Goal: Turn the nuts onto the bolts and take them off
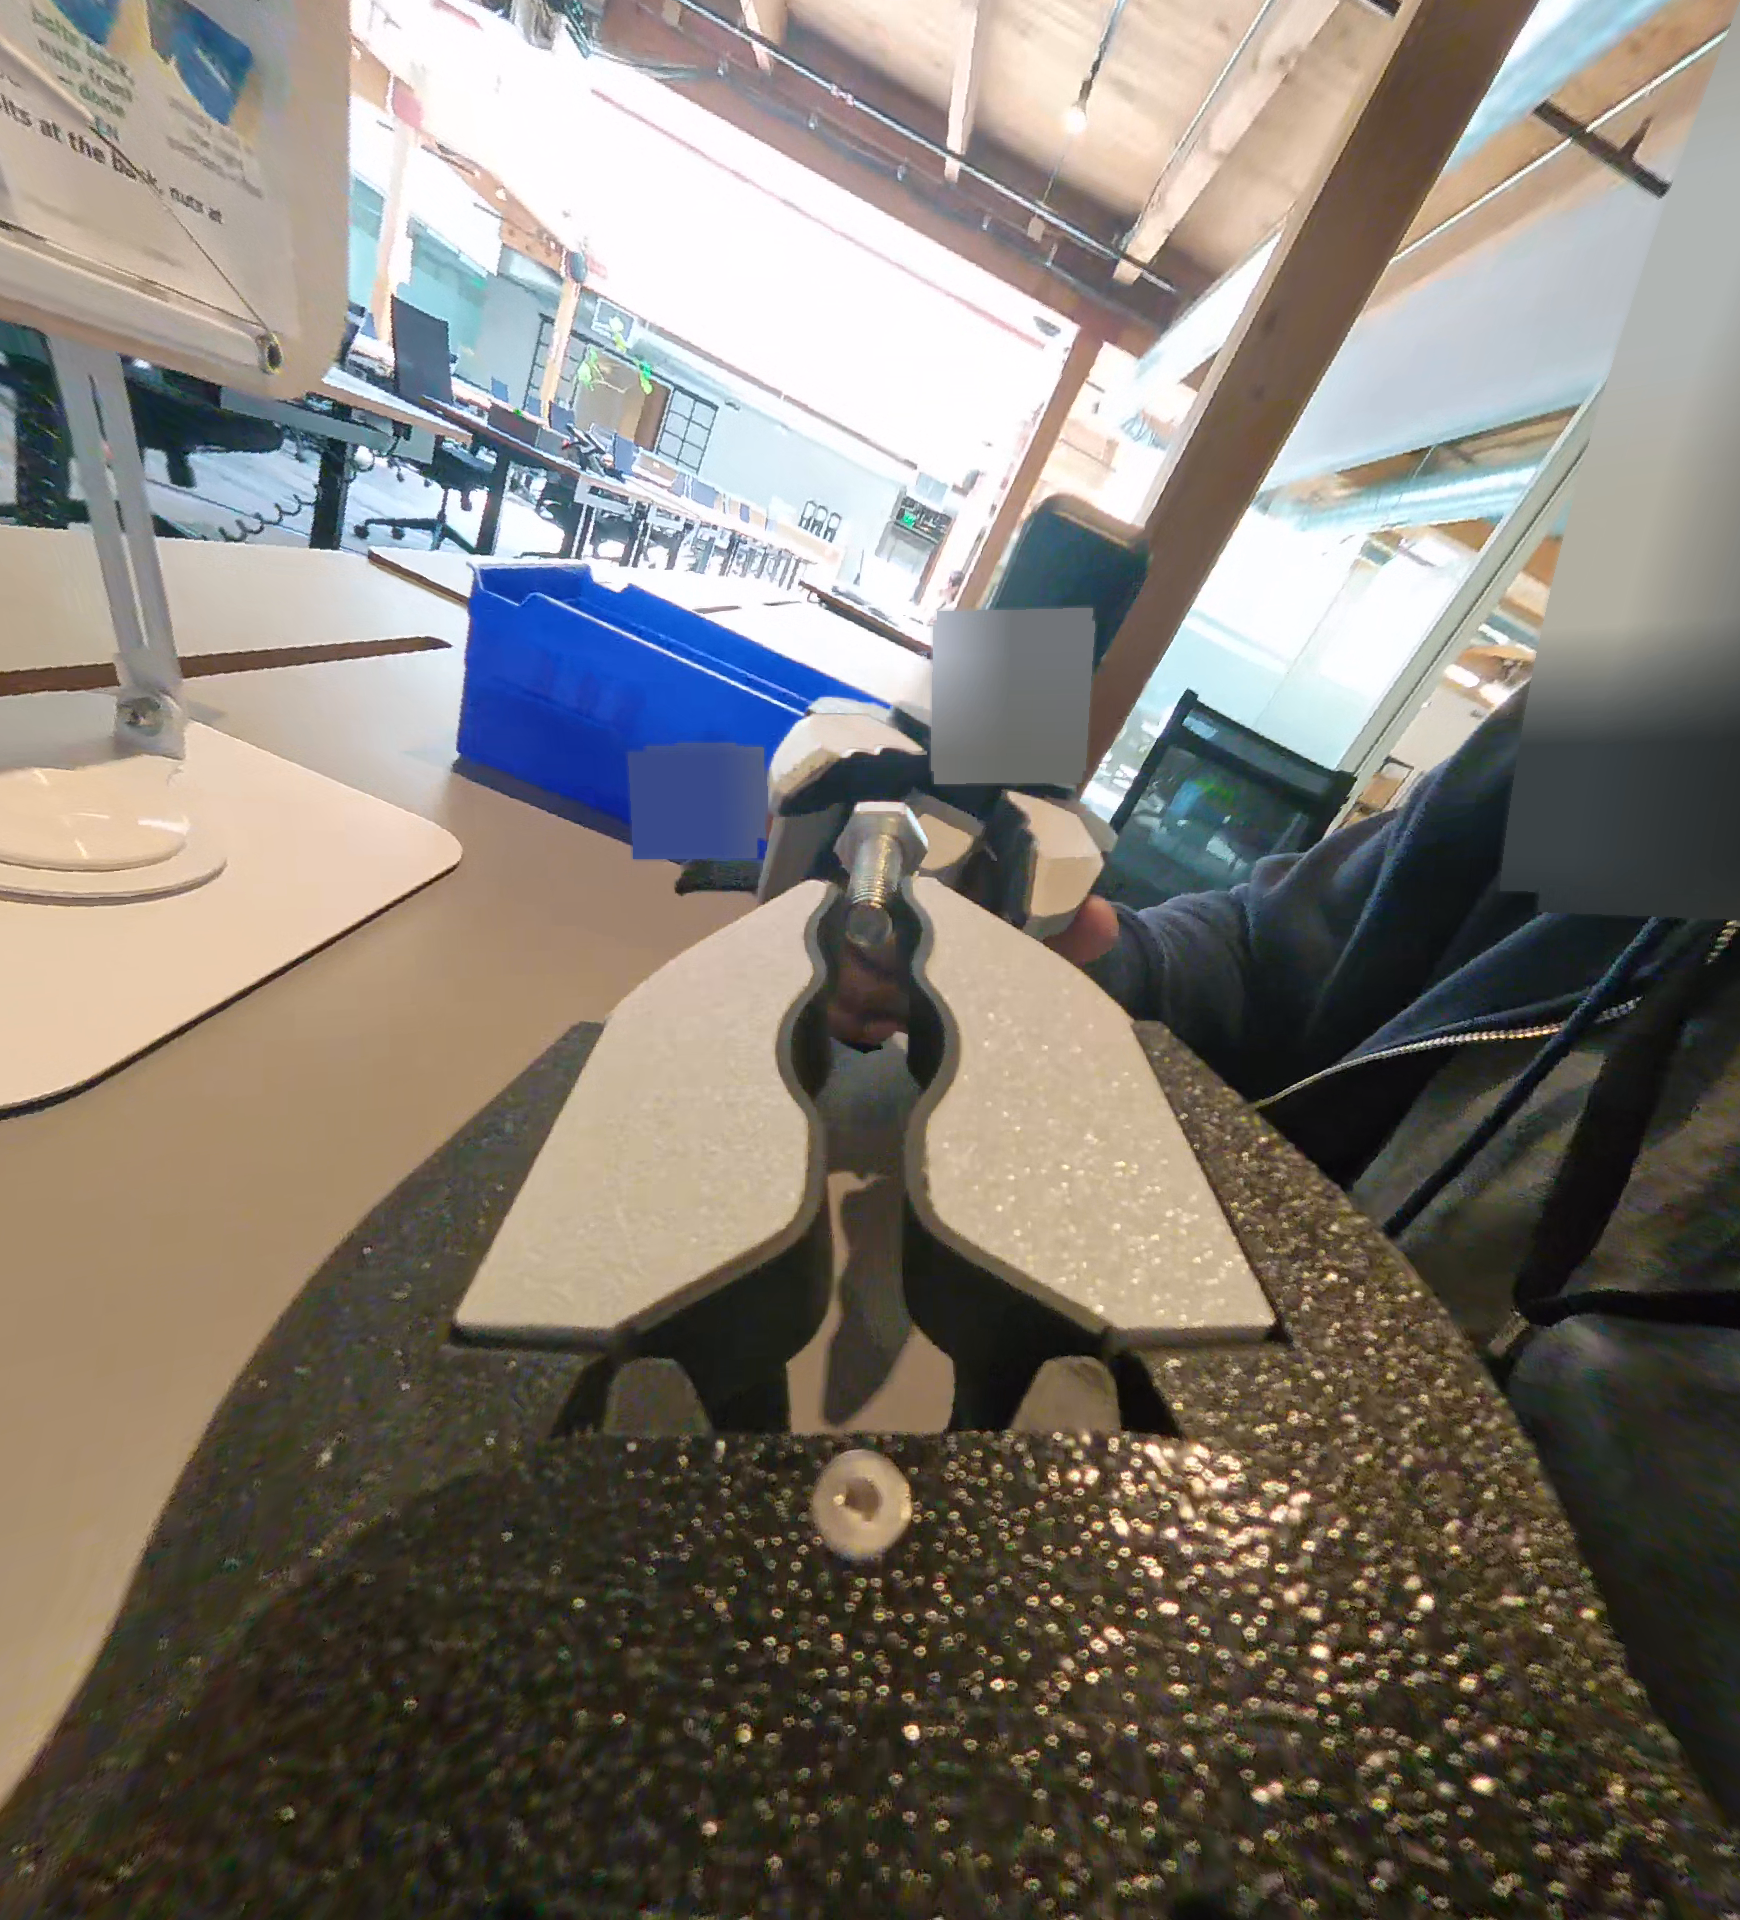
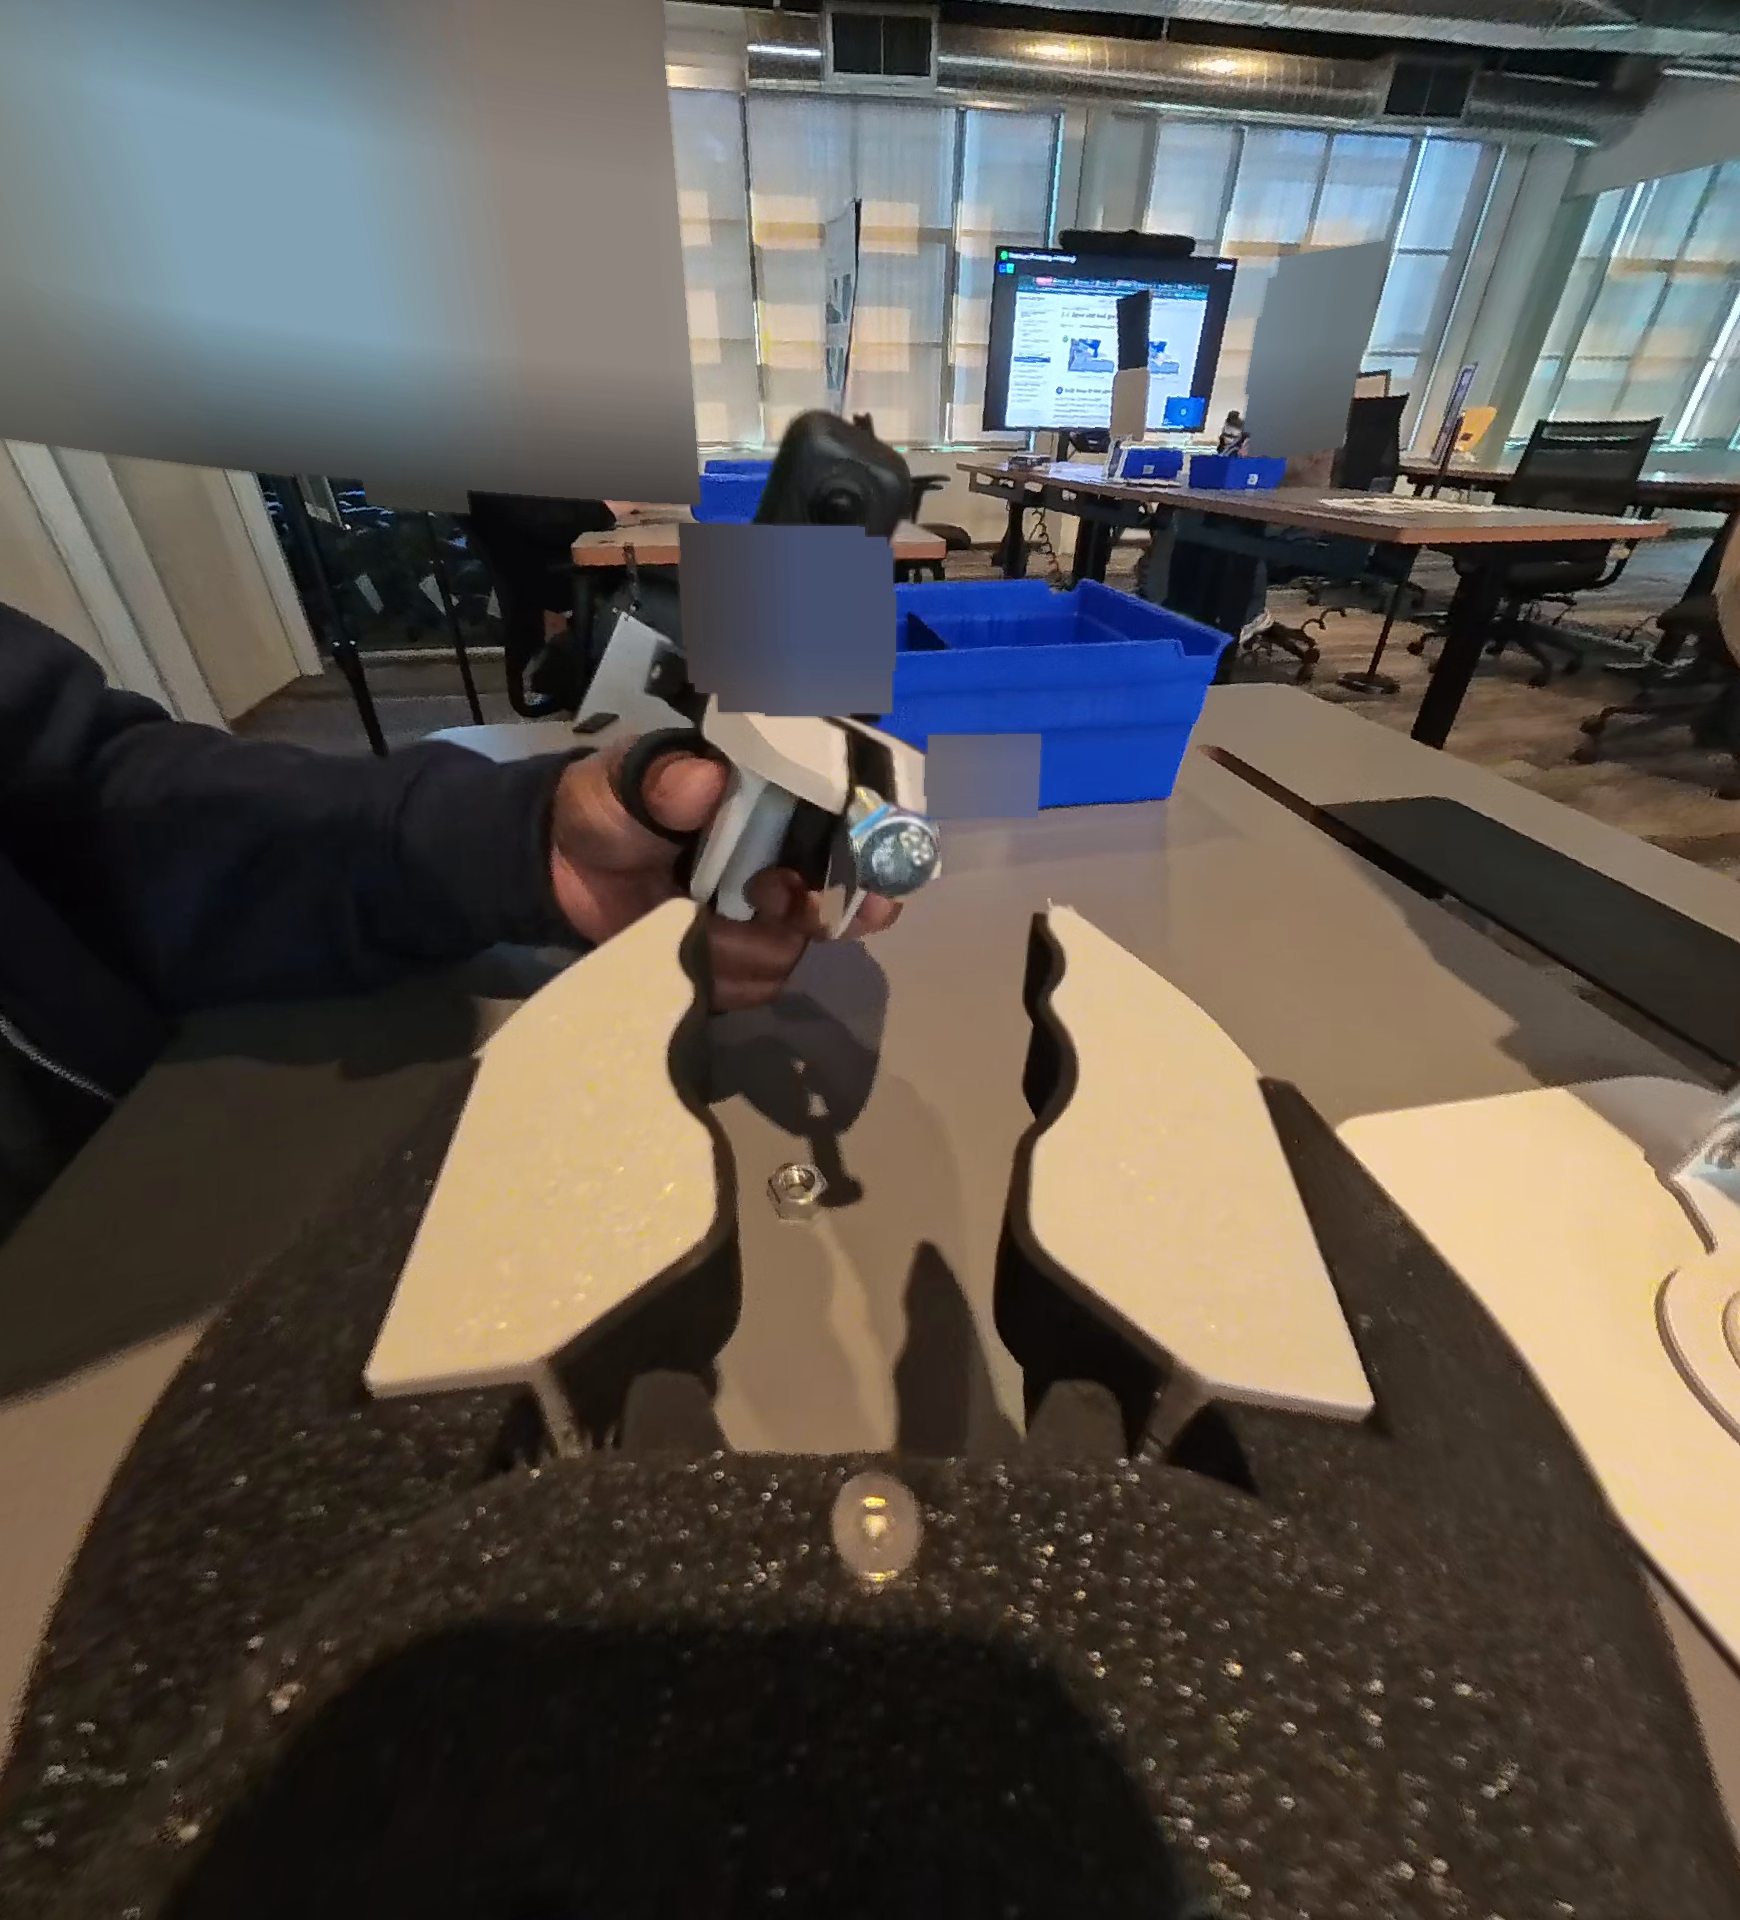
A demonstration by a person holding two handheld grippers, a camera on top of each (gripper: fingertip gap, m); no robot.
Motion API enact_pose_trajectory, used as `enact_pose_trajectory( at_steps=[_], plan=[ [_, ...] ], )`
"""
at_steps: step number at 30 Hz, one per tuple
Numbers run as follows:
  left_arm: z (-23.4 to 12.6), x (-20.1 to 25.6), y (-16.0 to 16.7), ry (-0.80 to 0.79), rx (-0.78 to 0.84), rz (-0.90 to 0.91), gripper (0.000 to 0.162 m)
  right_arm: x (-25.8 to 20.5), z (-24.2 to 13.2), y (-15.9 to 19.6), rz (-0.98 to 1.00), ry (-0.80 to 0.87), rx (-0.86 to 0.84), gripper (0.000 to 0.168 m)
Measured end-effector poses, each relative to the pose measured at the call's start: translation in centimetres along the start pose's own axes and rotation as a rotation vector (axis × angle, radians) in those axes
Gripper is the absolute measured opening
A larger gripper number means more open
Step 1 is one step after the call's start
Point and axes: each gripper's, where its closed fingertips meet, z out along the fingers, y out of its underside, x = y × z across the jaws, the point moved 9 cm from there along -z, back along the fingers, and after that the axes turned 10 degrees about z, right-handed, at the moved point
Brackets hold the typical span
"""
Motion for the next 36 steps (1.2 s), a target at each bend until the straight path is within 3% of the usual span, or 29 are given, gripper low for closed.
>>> enact_pose_trajectory(
  at_steps=[7, 11, 16, 20, 36],
  plan=[
    [-0.4, -0.4, 0.0, 0.043, 0.044, -0.106, 0.009, 0.2, 1.2, -1.9, -0.043, -0.046, -0.069, 0.043],
    [-0.6, -0.4, -0.1, 0.051, 0.051, -0.096, 0.009, 0.3, 2.3, -2.3, -0.091, -0.039, -0.117, 0.043],
    [-0.6, -0.2, -0.3, 0.051, 0.032, -0.068, 0.009, -0.1, 2.4, -2.1, -0.134, -0.024, -0.121, 0.030],
    [-0.7, -0.1, -0.4, 0.056, 0.024, -0.049, 0.009, -0.2, 2.5, -2.3, -0.122, -0.045, -0.139, 0.032],
    [-0.2, 0.7, -0.8, 0.107, 0.066, -0.027, 0.009, -0.6, 2.1, -2.8, -0.070, -0.107, -0.008, 0.025]
  ],
)
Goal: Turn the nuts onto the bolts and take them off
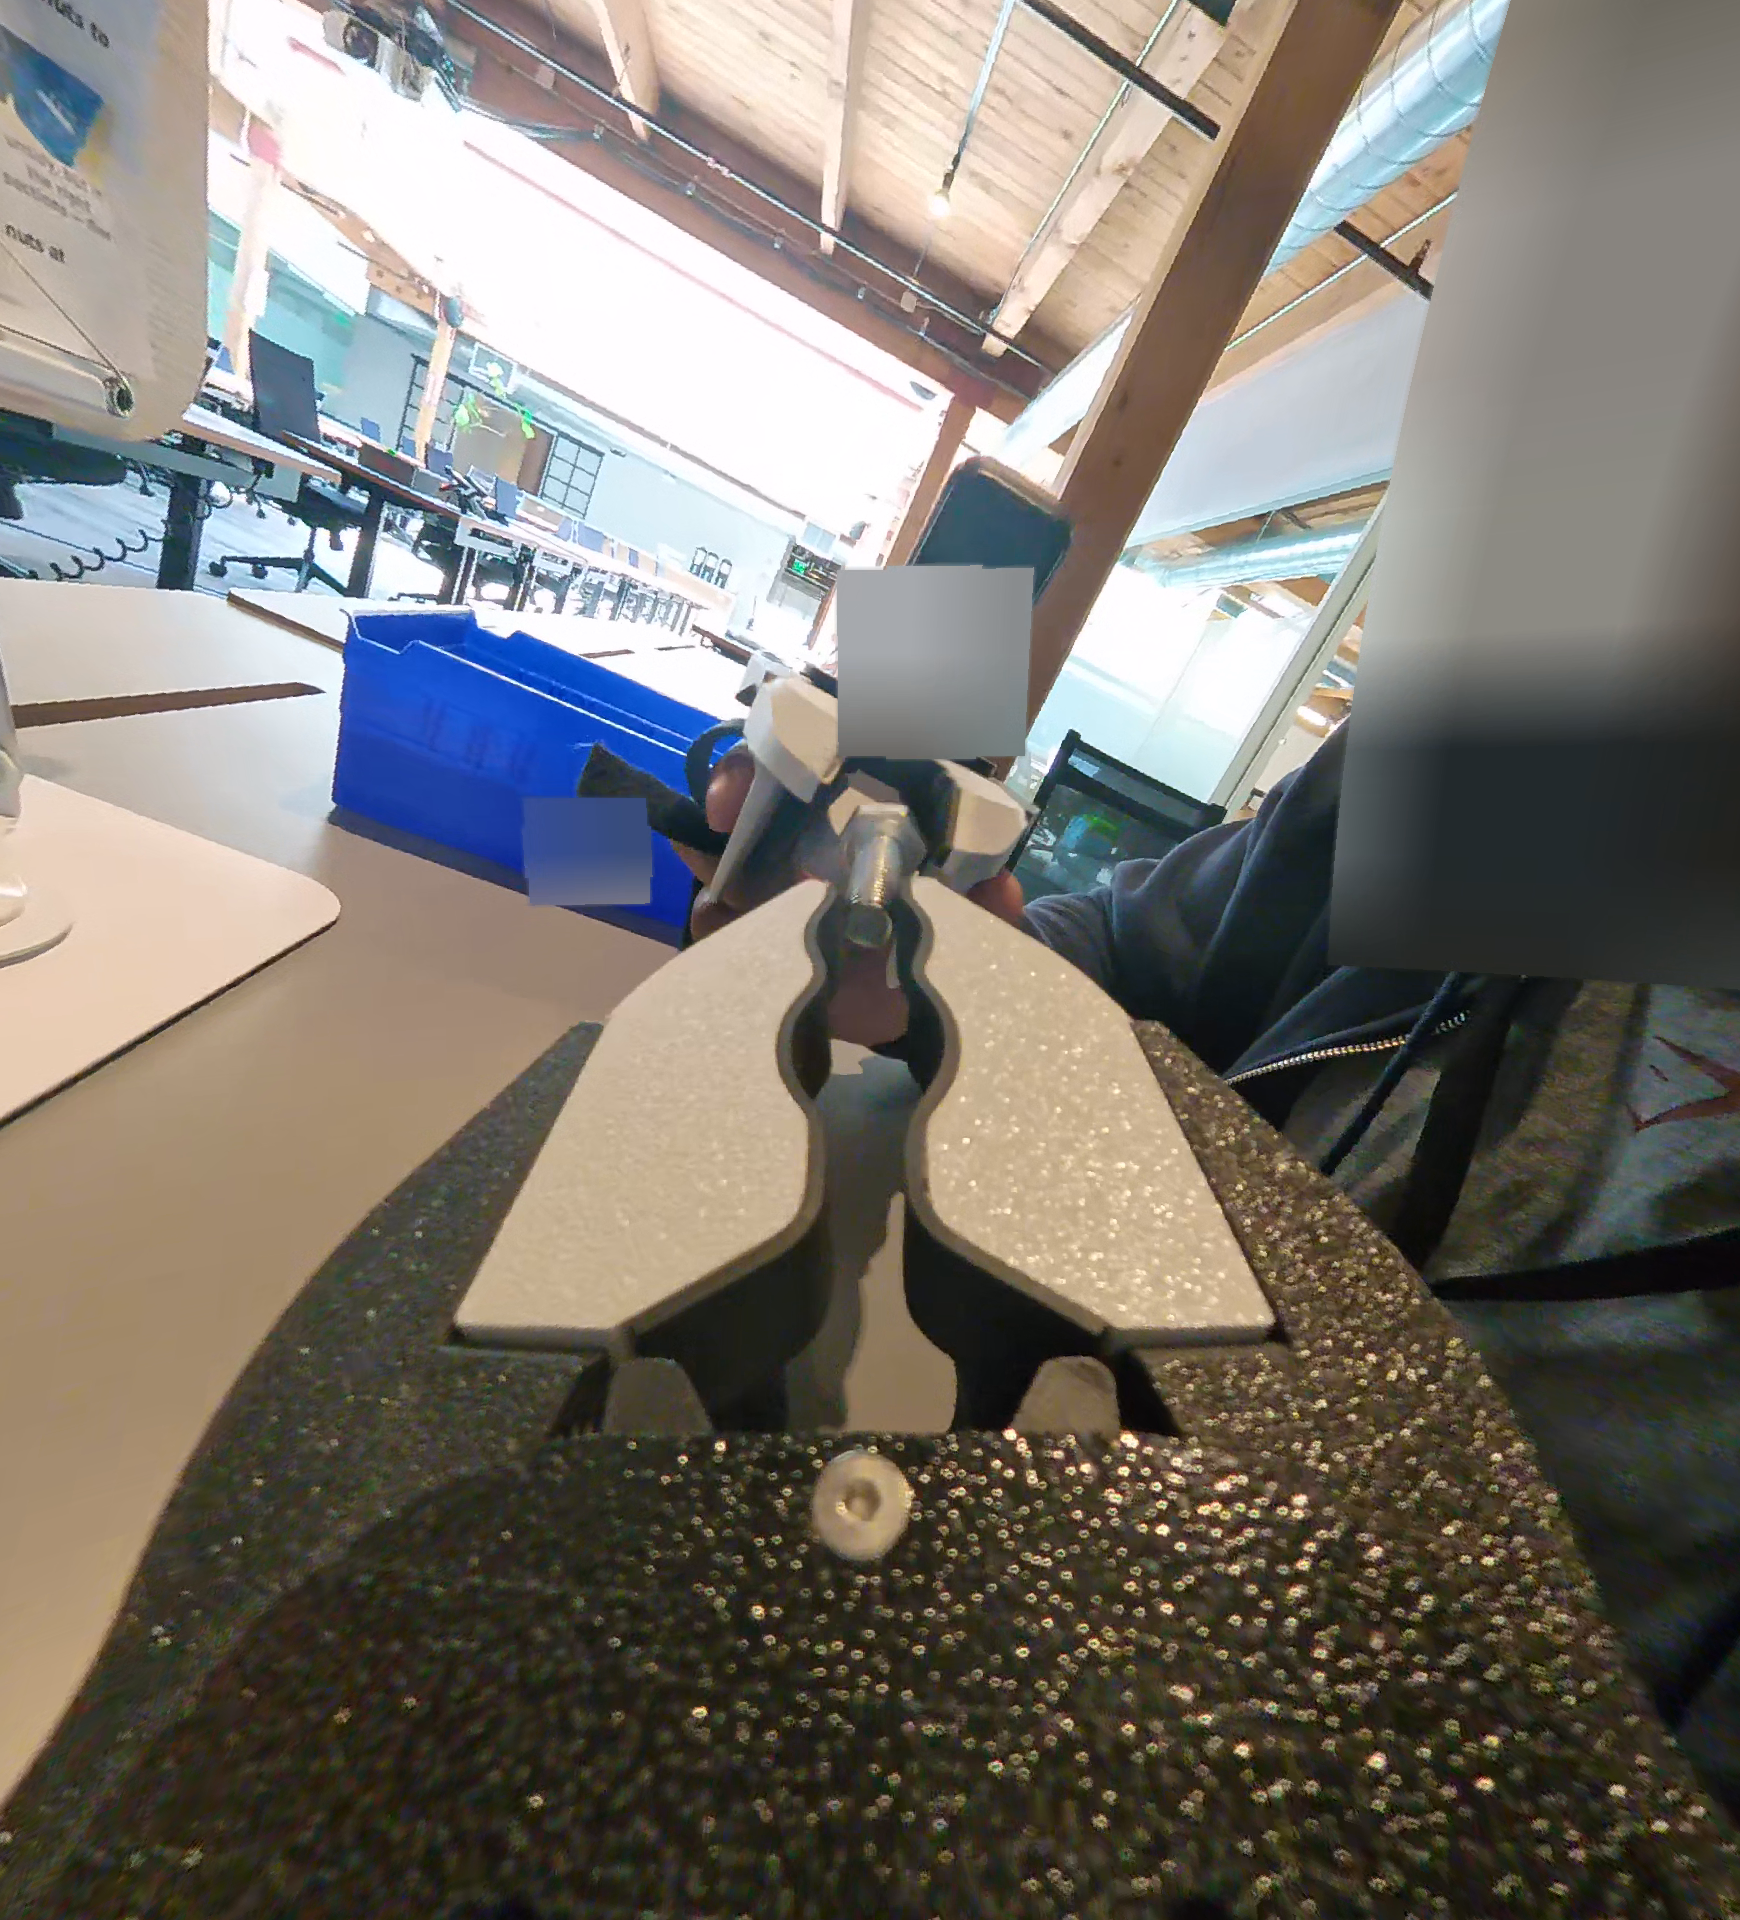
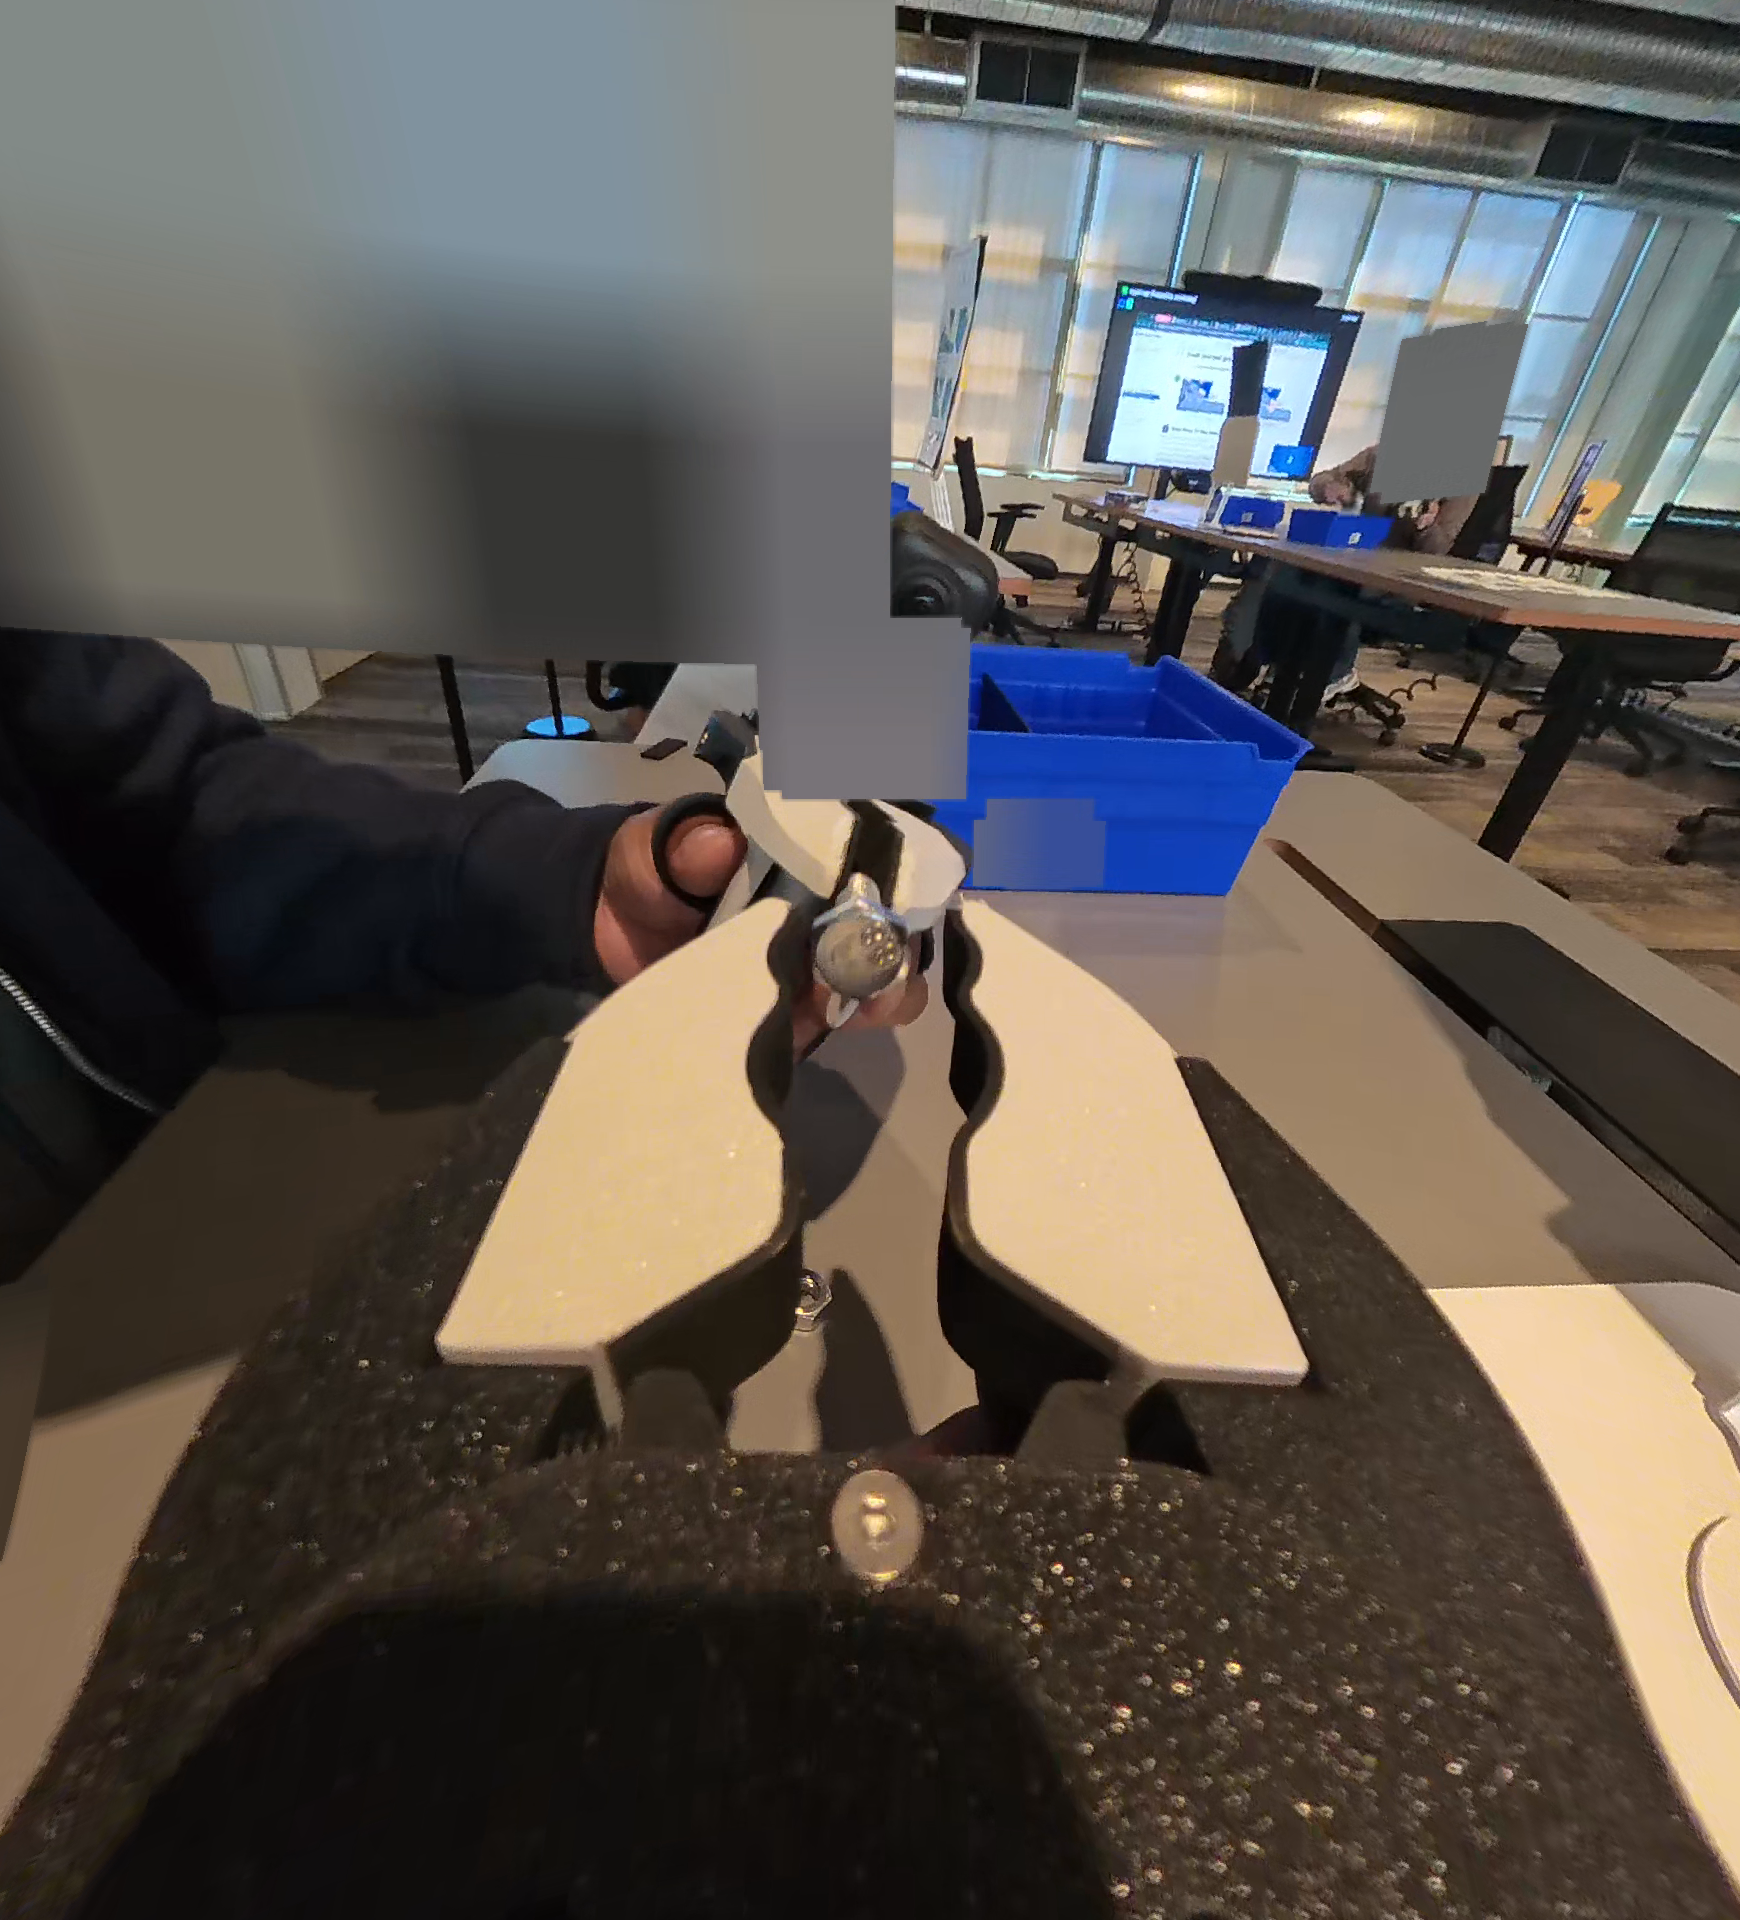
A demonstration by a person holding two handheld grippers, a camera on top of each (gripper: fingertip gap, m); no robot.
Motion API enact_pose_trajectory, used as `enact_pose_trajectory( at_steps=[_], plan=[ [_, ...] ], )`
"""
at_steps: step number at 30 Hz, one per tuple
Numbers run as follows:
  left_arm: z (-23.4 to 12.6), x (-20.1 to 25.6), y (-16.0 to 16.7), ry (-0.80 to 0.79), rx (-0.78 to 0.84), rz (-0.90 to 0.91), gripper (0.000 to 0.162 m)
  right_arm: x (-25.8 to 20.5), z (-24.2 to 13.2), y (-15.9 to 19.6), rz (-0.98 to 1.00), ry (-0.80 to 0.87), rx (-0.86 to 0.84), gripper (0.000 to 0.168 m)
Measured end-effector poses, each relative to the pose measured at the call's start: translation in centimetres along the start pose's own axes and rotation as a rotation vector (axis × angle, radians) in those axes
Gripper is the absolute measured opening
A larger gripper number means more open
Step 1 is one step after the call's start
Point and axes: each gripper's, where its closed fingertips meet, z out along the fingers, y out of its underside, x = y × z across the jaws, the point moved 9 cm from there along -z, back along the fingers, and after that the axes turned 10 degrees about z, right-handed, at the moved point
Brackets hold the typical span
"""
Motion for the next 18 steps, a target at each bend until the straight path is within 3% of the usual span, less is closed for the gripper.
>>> enact_pose_trajectory(
  at_steps=[18],
  plan=[
    [-0.07, 0.15, -0.20, 0.002, 0.007, 0.010, 0.009, -0.55, 0.03, -0.28, -0.095, 0.040, -0.049, 0.020]
  ],
)
